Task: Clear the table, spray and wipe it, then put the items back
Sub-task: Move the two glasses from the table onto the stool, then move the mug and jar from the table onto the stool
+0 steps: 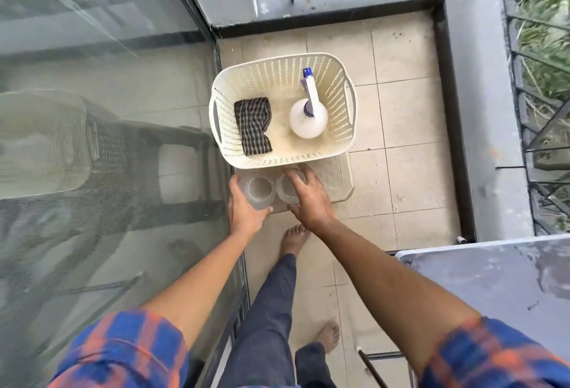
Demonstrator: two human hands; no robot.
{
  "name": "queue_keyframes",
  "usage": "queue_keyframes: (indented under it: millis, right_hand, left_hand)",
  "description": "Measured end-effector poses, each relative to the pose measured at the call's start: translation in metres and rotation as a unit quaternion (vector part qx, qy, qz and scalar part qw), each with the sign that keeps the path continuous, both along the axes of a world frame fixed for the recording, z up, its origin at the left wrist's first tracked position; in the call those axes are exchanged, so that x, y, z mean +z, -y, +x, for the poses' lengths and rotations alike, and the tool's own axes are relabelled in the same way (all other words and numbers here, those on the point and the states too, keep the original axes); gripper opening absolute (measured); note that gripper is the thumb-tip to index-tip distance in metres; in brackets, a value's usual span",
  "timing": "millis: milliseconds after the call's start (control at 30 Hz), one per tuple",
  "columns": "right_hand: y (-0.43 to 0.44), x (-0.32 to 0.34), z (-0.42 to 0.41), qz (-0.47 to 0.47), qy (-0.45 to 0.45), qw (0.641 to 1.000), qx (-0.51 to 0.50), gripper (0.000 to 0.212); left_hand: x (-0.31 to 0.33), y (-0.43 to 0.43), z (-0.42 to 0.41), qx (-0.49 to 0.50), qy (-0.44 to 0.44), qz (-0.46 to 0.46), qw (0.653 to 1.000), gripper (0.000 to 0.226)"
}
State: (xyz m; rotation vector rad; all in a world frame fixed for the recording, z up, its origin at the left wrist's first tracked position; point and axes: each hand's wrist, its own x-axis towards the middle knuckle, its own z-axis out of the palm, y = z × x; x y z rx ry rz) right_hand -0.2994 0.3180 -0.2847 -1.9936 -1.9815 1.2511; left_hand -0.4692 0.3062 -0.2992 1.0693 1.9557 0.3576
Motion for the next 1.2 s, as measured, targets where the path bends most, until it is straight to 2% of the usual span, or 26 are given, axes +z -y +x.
queue_keyframes:
  millis: [133,233,300,367,467,633,767,933,1067,1133,1200]
  right_hand:
    - [-0.005,0.011,0.004,-0.041,0.002,0.999,0.023,0.097]
    - [0.003,0.035,0.013,-0.043,-0.001,0.999,-0.008,0.087]
    - [0.011,0.053,0.02,-0.049,-0.029,0.995,-0.076,0.073]
    - [0.026,0.081,0.035,-0.05,-0.089,0.977,-0.186,0.063]
    - [0.053,0.122,0.06,-0.028,-0.157,0.949,-0.273,0.044]
    - [0.143,0.182,0.121,0.043,-0.155,0.906,-0.392,0.017]
    - [0.242,0.205,0.174,0.076,-0.142,0.836,-0.524,0.019]
    - [0.373,0.207,0.235,0.094,-0.074,0.723,-0.68,0.027]
    - [0.444,0.21,0.275,0.137,-0.029,0.616,-0.775,0.026]
    - [0.467,0.211,0.294,0.173,0.016,0.565,-0.806,0.021]
    - [0.488,0.214,0.313,0.206,0.054,0.502,-0.838,0.023]
  left_hand:
    - [0.008,0.0,-0.003,0.012,0.01,-0.022,1.0,0.121]
    - [0.033,0.005,-0.004,0.001,-0.029,0.007,1.0,0.103]
    - [0.052,0.009,-0.004,-0.002,-0.05,0.06,0.997,0.08]
    - [0.078,0.013,0.002,-0.016,-0.046,0.103,0.993,0.056]
    - [0.111,0.013,0.021,-0.055,-0.001,0.151,0.987,0.027]
    - [0.159,0.026,0.097,-0.188,0.075,0.136,0.97,0.012]
    - [0.192,0.053,0.199,-0.311,0.124,0.131,0.933,0.009]
    - [0.22,0.126,0.325,-0.499,0.183,0.148,0.834,0.018]
    - [0.214,0.192,0.4,-0.626,0.171,0.148,0.746,0.029]
    - [0.209,0.22,0.433,-0.659,0.134,0.117,0.731,0.044]
    - [0.211,0.247,0.461,-0.651,0.108,0.076,0.747,0.062]
